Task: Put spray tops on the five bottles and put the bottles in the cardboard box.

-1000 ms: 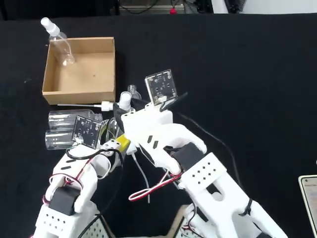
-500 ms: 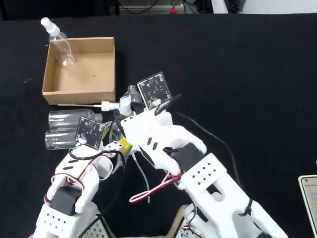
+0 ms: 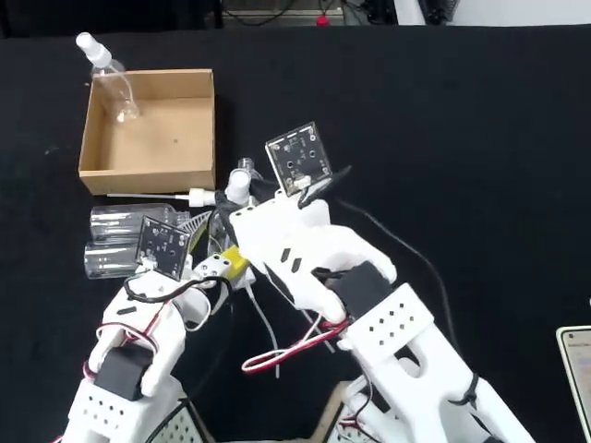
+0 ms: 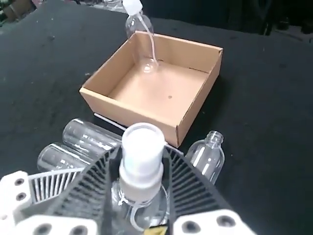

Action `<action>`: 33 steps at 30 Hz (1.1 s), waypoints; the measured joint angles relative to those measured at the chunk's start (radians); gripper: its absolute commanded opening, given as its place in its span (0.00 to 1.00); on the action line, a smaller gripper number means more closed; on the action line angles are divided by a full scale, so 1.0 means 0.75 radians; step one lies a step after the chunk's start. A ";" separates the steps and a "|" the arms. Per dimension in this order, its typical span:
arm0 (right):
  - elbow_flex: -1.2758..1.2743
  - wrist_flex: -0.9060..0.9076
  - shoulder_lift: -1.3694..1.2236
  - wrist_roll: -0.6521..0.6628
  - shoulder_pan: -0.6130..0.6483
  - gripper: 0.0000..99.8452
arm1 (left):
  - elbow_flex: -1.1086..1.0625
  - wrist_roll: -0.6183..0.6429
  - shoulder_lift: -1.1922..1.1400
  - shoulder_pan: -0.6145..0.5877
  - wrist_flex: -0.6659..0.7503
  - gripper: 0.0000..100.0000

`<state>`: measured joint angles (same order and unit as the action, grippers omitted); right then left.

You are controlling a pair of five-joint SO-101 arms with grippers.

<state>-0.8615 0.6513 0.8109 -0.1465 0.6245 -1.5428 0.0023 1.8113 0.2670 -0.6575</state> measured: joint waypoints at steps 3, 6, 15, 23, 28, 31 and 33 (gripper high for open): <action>0.000 0.000 0.000 0.000 -0.008 0.01 | -0.037 0.000 0.000 0.002 0.041 0.10; 0.000 0.004 0.000 0.000 -0.012 0.01 | -0.068 0.000 0.000 0.004 0.086 0.10; 0.004 0.012 0.000 0.006 -0.012 0.13 | -0.074 0.000 0.000 0.008 0.096 0.10; 0.092 0.186 0.000 0.008 0.014 0.21 | -0.074 0.000 0.000 0.004 0.098 0.10; 0.194 0.340 -0.002 0.008 0.023 0.21 | -0.072 0.000 0.004 0.000 0.113 0.10; 0.227 0.407 0.027 0.008 0.004 0.12 | -0.072 0.000 0.004 -0.002 0.113 0.10; 0.229 0.415 0.104 0.008 -0.033 0.02 | -0.072 -0.002 0.004 -0.004 0.113 0.10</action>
<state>-0.6897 0.9628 0.8892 -0.1404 0.5999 -1.5965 0.0008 1.8144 0.2639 -0.5731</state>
